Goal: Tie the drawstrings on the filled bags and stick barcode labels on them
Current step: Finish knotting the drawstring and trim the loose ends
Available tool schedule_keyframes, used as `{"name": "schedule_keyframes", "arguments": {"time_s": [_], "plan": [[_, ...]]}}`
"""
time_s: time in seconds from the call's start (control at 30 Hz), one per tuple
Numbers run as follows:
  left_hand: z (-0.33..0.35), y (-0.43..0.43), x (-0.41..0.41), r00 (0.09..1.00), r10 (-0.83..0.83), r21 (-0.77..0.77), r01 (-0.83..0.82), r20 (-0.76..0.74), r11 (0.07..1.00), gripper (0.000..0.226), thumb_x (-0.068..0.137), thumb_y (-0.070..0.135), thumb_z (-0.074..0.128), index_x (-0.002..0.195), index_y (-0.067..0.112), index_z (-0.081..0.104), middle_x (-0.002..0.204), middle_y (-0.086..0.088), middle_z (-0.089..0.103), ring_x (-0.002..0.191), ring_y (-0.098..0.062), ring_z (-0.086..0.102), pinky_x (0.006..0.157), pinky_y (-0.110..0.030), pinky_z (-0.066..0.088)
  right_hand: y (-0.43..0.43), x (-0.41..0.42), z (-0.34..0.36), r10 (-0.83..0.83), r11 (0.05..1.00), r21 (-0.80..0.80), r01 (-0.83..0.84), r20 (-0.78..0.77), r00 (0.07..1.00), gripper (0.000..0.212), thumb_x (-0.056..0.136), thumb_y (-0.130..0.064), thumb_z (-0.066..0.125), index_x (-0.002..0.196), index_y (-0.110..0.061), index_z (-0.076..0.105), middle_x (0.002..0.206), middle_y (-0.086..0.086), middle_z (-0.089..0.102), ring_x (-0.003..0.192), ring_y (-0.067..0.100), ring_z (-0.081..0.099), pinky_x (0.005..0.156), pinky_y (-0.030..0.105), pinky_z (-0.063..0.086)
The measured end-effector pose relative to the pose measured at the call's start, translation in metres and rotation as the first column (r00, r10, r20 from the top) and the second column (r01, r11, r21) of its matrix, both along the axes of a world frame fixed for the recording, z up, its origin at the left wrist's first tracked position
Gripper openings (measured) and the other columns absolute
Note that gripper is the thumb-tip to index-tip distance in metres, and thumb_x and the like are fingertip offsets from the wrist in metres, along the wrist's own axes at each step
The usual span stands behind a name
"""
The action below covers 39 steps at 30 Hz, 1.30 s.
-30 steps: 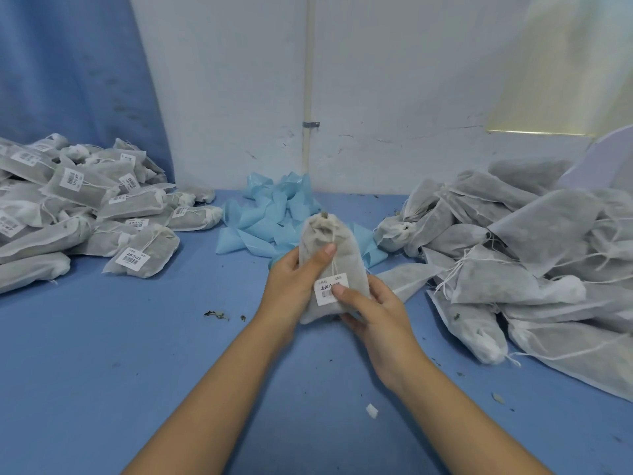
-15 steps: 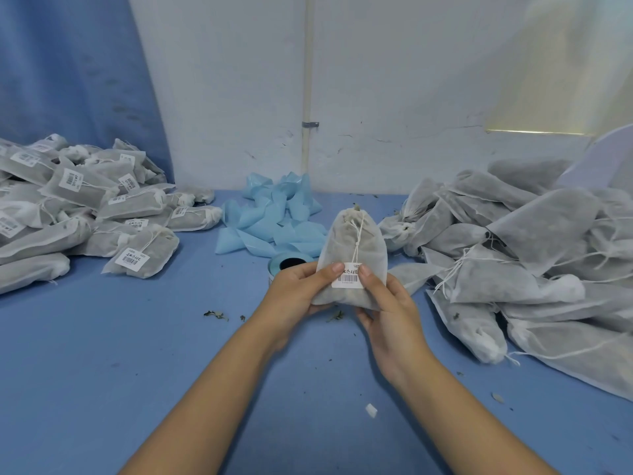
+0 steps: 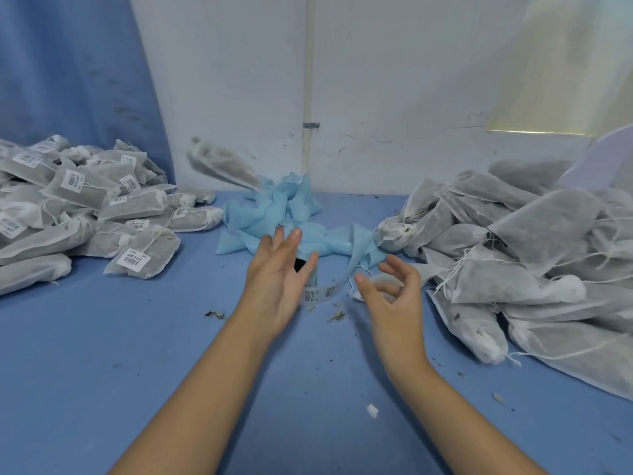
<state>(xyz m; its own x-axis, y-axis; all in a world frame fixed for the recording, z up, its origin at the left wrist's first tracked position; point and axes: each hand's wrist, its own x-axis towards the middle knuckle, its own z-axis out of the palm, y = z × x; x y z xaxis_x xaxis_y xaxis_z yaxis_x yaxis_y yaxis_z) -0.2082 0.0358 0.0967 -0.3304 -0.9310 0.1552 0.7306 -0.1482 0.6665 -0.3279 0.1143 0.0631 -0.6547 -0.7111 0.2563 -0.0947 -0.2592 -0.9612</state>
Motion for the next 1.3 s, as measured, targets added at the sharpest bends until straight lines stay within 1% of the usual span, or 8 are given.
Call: {"name": "schedule_keyframes", "arguments": {"time_s": [0.1, 0.3, 0.47, 0.63, 0.87, 1.0, 1.1, 1.3], "plan": [[-0.001, 0.002, 0.0, 0.996, -0.038, -0.039, 0.042, 0.085, 0.998, 0.066, 0.089, 0.009, 0.057, 0.147, 0.011, 0.027, 0.147, 0.005, 0.043, 0.128, -0.007, 0.048, 0.095, -0.038, 0.05, 0.0, -0.004, -0.007, -0.099, 0.992, 0.046, 0.117, -0.288, 0.953, 0.041, 0.085, -0.003, 0.06, 0.117, -0.029, 0.052, 0.111, -0.009, 0.052, 0.104, 0.013, 0.05, 0.085, 0.013, 0.04], [-0.008, 0.008, -0.005, 0.925, -0.046, -0.153, 0.111, 0.376, 0.982, 0.034, 0.094, 0.017, 0.054, 0.128, 0.016, 0.052, 0.117, 0.009, 0.068, 0.106, -0.012, 0.066, 0.077, -0.023, 0.054, -0.002, -0.014, -0.018, -0.064, 0.964, 0.176, 0.2, -0.575, 0.816, 0.05, 0.081, 0.005, 0.05, 0.119, -0.025, 0.058, 0.114, -0.021, 0.05, 0.105, 0.01, 0.036, 0.077, 0.003, 0.031], [-0.013, 0.01, -0.008, 0.883, -0.068, -0.137, 0.148, 0.465, 0.979, 0.02, 0.096, 0.011, 0.05, 0.112, 0.016, 0.061, 0.105, 0.003, 0.073, 0.087, -0.014, 0.071, 0.072, -0.021, 0.054, -0.006, -0.021, -0.023, 0.054, 0.942, 0.312, 0.127, -0.512, 0.857, 0.05, 0.083, 0.002, 0.052, 0.129, -0.019, 0.053, 0.128, -0.004, 0.055, 0.114, 0.019, 0.052, 0.085, 0.019, 0.035], [-0.02, 0.012, -0.013, 0.8, -0.024, -0.151, 0.142, 0.599, 0.978, 0.021, 0.097, 0.003, 0.045, 0.101, 0.015, 0.063, 0.102, 0.001, 0.072, 0.077, -0.011, 0.07, 0.066, -0.02, 0.055, -0.005, -0.022, -0.02, 0.019, 0.953, 0.277, 0.119, -0.45, 0.893, 0.042, 0.084, 0.003, 0.052, 0.123, -0.013, 0.054, 0.12, 0.001, 0.053, 0.097, 0.013, 0.054, 0.08, 0.009, 0.036], [-0.033, 0.015, -0.024, 0.694, 0.036, -0.222, 0.18, 0.719, 0.958, 0.035, 0.099, -0.004, 0.035, 0.129, 0.004, 0.05, 0.117, -0.002, 0.059, 0.09, -0.013, 0.067, 0.074, -0.022, 0.057, -0.001, -0.009, -0.012, -0.023, 0.992, 0.105, 0.07, -0.394, 0.919, 0.042, 0.078, 0.011, 0.049, 0.101, -0.022, 0.059, 0.103, -0.004, 0.059, 0.087, 0.0, 0.054, 0.075, 0.006, 0.039], [-0.039, 0.018, -0.021, 0.489, 0.437, -0.591, 0.216, 0.755, 0.777, 0.033, 0.094, 0.003, 0.05, 0.126, 0.01, 0.059, 0.111, 0.006, 0.063, 0.091, 0.008, 0.058, 0.087, -0.006, 0.043, 0.0, -0.006, -0.012, -0.011, 0.996, 0.08, 0.049, -0.417, 0.909, 0.041, 0.076, 0.012, 0.05, 0.099, -0.02, 0.061, 0.099, -0.004, 0.06, 0.086, 0.0, 0.053, 0.075, 0.008, 0.04], [-0.042, 0.018, -0.019, 0.378, 0.656, -0.752, 0.214, 0.653, 0.624, 0.024, 0.093, 0.009, 0.055, 0.114, 0.012, 0.066, 0.105, 0.006, 0.066, 0.093, -0.001, 0.057, 0.082, -0.009, 0.041, 0.001, -0.007, -0.013, -0.012, 0.996, 0.072, 0.046, -0.42, 0.907, 0.04, 0.078, 0.012, 0.051, 0.1, -0.019, 0.06, 0.1, -0.003, 0.06, 0.087, 0.0, 0.052, 0.075, 0.008, 0.039], [-0.038, 0.023, -0.022, 0.322, 0.655, -0.715, 0.115, 0.684, 0.69, 0.009, 0.091, 0.019, 0.061, 0.083, 0.016, 0.065, 0.076, 0.004, 0.064, 0.069, -0.006, 0.056, 0.067, -0.019, 0.043, 0.002, -0.006, -0.011, -0.064, 0.997, 0.011, 0.076, -0.423, 0.904, 0.034, 0.083, 0.009, 0.057, 0.102, -0.019, 0.056, 0.105, -0.001, 0.055, 0.088, -0.004, 0.052, 0.077, 0.006, 0.04]]}}
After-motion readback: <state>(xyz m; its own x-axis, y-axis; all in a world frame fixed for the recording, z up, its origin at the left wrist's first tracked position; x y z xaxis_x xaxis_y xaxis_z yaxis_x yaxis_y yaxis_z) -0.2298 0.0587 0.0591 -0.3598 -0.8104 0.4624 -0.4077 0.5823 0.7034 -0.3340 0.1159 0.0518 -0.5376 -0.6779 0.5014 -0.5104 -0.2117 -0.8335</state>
